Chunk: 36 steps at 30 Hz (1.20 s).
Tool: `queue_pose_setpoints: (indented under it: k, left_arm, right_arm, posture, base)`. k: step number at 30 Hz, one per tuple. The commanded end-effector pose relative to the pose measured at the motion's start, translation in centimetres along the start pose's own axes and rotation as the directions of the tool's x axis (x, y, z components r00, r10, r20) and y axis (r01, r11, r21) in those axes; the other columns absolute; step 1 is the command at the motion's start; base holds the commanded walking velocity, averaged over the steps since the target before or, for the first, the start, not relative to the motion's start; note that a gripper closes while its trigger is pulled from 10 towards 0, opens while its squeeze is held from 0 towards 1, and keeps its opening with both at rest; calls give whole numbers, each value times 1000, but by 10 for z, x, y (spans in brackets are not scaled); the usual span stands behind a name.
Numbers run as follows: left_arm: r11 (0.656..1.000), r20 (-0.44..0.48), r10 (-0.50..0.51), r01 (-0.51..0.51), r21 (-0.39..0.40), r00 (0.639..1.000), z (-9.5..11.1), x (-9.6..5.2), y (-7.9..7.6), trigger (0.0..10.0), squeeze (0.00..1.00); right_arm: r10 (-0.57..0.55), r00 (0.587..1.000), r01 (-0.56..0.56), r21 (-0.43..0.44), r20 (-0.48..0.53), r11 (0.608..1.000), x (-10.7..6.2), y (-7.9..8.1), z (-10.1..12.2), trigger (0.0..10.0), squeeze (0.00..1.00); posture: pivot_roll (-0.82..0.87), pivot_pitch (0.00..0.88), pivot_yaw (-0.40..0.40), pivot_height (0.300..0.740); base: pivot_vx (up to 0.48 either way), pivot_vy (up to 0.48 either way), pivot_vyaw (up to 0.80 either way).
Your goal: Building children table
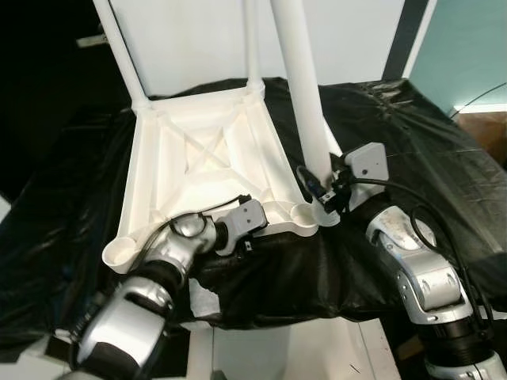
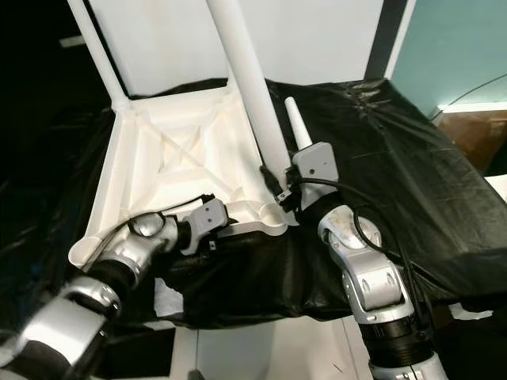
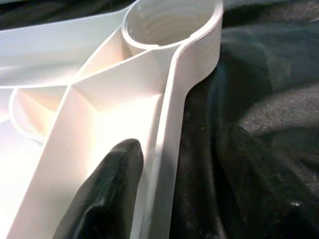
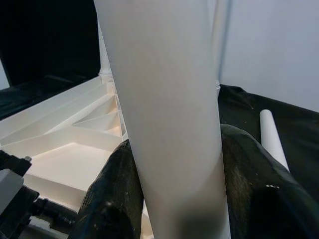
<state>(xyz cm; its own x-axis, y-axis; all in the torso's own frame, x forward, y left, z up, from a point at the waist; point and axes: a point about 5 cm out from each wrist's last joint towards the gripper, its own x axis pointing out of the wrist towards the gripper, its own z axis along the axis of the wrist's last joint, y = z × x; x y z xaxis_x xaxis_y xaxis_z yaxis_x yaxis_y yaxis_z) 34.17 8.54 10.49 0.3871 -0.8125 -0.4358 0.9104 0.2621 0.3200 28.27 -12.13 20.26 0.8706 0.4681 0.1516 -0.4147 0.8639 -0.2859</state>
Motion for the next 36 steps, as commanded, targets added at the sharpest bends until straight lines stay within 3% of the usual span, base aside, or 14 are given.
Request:
queue_pose_setpoints:
  k: [1,9,10,12,13,23,24,26,27,36]
  left_arm:
    - [997,-40,75,-74,11,996,-6,-4,6,10000,0]
    - [996,-43,84,-83,28,996,-4,0,4,10000,0]
    - [997,-33,78,-77,31,996,-4,1,2,3294,0]
    - [998,-12,46,-46,45,999,-2,2,-1,3294,0]
    - [998,2,16,-16,52,1000,-2,1,-4,0,0]
    - [979,94,-192,184,86,977,4,-3,-21,0,0]
    - [975,98,-212,203,91,972,4,-3,-23,5882,0]
    - [973,97,-220,211,99,971,5,-3,-24,5882,0]
    - [974,88,-211,201,107,974,4,-2,-24,10000,0]
    - [978,57,-175,167,129,983,3,2,-24,10000,0]
  right_arm:
    - [-4,998,6,28,-65,1000,-3,3,-14,10000,0]
    - [-33,998,34,25,-51,999,-3,0,-18,10000,0]
    - [-44,998,44,16,-38,999,-2,-3,-16,10000,0]
    - [-53,998,53,4,-15,999,1,-7,-10,10000,0]
    - [-54,999,54,-1,-4,999,2,-9,-7,10000,0]
    - [-52,998,53,-25,35,998,10,-15,3,10000,0]
    - [-52,998,53,-26,37,998,11,-15,3,10000,0]
    - [-52,998,53,-26,39,998,11,-15,3,10000,0]
    - [-50,998,51,-25,42,998,12,-13,3,10000,0]
    - [-36,996,35,7,81,999,18,-6,13,10000,0]
  posture:
    - [-175,29,51,740]
    - [-175,27,52,740]
    - [-174,25,54,740]
    - [-174,25,54,740]
    - [-174,22,55,740]
    - [-171,13,56,740]
    - [-171,10,56,740]
    - [-171,10,56,740]
    - [-174,9,57,740]
    - [-181,2,59,740]
  base:
    - [0,0,0]
    - [0,0,0]
    - [0,0,0]
    - [0,0,0]
    - [0,0,0]
    - [0,0,0]
    - [0,0,0]
    - [0,0,0]
    - [0,0,0]
    - [0,0,0]
